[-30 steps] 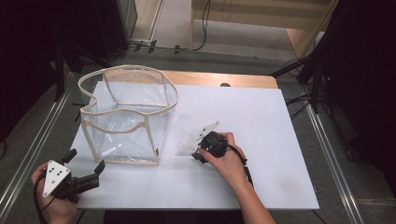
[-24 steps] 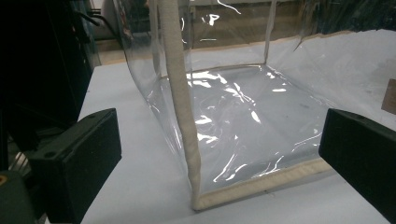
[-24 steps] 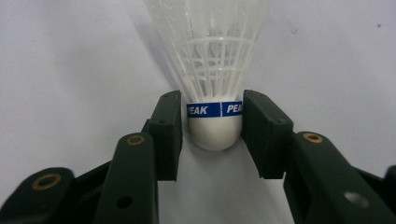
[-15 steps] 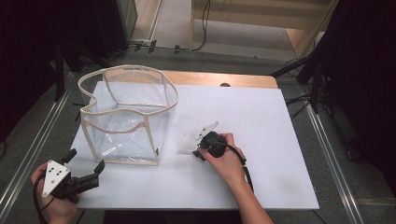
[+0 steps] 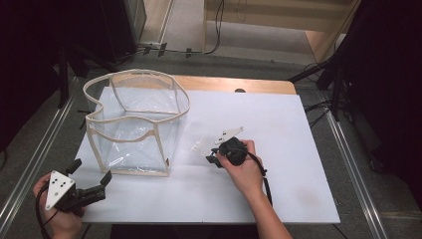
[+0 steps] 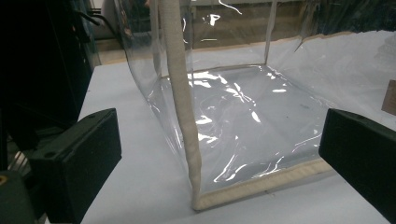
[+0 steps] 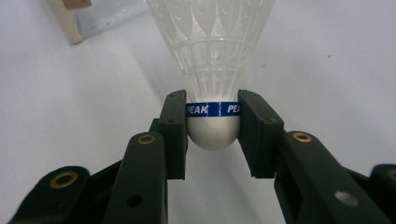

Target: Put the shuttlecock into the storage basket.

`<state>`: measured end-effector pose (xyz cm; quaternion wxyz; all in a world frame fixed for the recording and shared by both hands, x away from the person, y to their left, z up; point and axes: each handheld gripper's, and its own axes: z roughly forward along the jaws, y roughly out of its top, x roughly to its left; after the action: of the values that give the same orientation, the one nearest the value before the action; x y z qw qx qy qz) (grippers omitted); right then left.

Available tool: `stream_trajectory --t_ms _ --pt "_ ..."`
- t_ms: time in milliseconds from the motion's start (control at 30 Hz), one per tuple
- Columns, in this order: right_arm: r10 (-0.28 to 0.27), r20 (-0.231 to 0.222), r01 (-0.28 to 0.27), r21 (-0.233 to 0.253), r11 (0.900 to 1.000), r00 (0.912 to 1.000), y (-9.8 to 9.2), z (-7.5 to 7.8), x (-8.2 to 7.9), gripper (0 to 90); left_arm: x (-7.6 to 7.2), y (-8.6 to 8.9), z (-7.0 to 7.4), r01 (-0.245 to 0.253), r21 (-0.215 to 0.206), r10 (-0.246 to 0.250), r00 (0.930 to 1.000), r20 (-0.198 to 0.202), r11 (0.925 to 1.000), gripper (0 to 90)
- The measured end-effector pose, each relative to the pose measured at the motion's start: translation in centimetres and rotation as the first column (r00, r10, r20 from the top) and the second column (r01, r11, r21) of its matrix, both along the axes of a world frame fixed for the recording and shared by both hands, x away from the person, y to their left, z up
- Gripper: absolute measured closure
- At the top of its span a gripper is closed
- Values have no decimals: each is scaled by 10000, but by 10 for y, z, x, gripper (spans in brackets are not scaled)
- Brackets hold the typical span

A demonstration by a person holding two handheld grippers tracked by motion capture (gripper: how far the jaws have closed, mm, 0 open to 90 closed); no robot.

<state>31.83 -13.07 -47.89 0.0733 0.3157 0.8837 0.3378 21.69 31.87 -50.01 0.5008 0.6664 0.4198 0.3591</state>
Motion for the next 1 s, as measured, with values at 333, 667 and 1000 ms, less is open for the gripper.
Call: stream_trajectory --t_ms 333,667,1000 --pt "-122 353 100 617 9980 9993 -5 12 -1 626 0 0 0 -4 -15 4 10000 3 10000 0" --pt "-398 733 293 1391 9898 9965 -12 24 -2 626 0 0 0 -3 -11 3 10000 0 10000 0" --pt "-775 964 544 2226 9734 9923 -22 34 -3 626 0 0 0 -2 -16 2 10000 -2 10000 0"
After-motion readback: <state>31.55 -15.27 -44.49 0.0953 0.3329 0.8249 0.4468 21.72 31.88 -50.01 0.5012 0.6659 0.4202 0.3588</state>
